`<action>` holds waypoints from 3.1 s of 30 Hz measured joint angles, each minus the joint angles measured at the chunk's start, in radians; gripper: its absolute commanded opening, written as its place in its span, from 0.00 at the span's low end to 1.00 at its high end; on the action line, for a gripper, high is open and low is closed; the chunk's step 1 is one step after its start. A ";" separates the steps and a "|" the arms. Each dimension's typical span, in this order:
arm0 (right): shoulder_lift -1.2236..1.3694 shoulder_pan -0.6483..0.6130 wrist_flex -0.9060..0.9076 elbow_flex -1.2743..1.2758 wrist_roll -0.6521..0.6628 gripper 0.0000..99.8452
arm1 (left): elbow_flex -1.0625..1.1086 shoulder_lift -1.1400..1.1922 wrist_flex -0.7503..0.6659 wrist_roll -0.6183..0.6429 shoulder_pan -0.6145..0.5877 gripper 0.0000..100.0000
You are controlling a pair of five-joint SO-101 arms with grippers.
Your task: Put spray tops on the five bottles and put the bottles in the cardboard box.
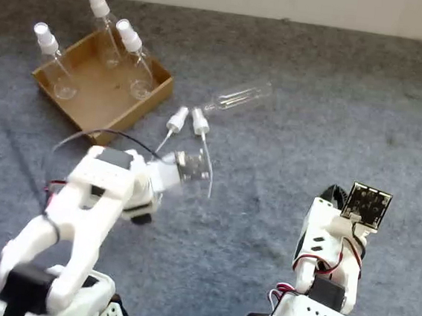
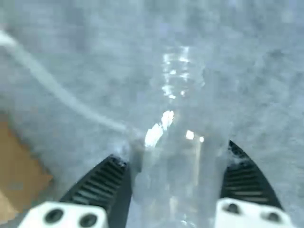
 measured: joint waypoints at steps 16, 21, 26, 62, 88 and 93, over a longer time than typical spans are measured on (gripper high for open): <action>0.000 0.000 0.005 0.000 0.000 0.02 | 0.068 -0.890 0.118 0.396 0.087 0.15; 0.000 0.000 0.060 0.000 0.000 0.02 | 0.235 -1.026 0.054 0.470 0.143 0.15; 0.000 0.000 0.063 0.000 0.000 0.02 | 0.377 -1.137 -0.126 0.621 0.144 0.15; 0.890 -0.559 0.563 -0.951 0.186 0.02 | 0.724 -1.461 -0.342 0.806 -0.196 0.15; 2.251 -0.767 0.812 -2.335 0.126 0.17 | 0.772 -1.461 -0.347 0.806 -0.193 0.15; 2.453 -0.769 0.867 -2.562 0.126 0.17 | 0.799 -1.461 -0.408 0.806 -0.193 0.15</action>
